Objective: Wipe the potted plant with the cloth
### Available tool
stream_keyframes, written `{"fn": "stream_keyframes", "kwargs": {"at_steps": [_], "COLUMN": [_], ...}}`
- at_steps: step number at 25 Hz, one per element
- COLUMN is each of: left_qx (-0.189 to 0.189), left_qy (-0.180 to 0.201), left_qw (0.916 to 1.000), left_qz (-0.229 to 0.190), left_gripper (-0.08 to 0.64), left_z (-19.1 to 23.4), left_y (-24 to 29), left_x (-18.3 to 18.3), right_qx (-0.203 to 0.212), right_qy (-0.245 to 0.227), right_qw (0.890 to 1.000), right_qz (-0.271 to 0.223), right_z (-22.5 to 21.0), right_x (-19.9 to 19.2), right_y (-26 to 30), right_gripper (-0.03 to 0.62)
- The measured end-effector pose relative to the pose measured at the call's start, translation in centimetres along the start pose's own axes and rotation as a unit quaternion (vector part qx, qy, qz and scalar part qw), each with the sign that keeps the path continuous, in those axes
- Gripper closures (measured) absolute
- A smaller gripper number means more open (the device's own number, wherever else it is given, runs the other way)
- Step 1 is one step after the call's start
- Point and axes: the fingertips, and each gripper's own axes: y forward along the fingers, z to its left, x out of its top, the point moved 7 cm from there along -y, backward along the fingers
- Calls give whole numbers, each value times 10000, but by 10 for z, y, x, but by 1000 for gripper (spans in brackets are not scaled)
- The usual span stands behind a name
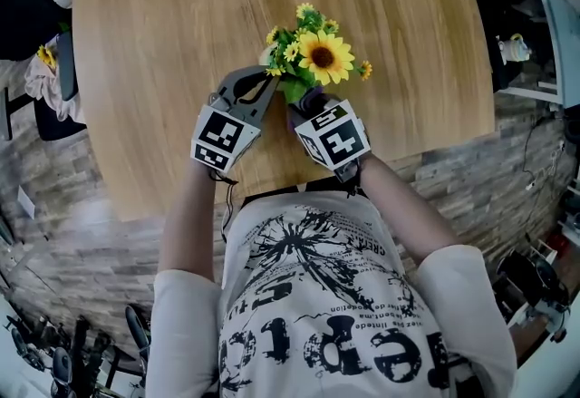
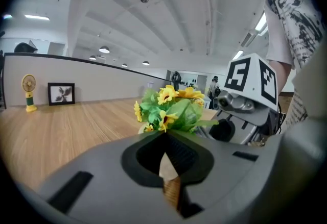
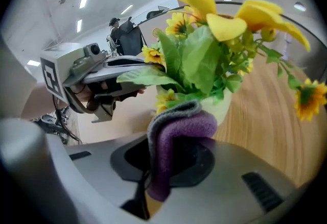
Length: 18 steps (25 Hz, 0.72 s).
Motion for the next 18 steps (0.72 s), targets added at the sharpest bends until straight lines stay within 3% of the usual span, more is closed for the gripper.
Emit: {"fn": "stream_keyframes", "kwargs": {"at_steps": [3,11,18], "left_qx": [1,120,309], "left_qy": [-16,-14,-108], "left_qw": [10000,9998,9992], "left_qz": [-5,136,230], "left_gripper": [558,557,557], "left_z": [-1,-1,-2], "left_y": [-1,1,0], "left_x": [0,0,-1], "right_qx": [230,690,641], "right_qy": [197,29,324], "right_qw": [9995,9976,9970], "right_qz": [7,16,272], "right_z": [9,43,16], "right_x": [2,9,-18], "right_y": [4,18,-2], "right_gripper": [520,520,518]}}
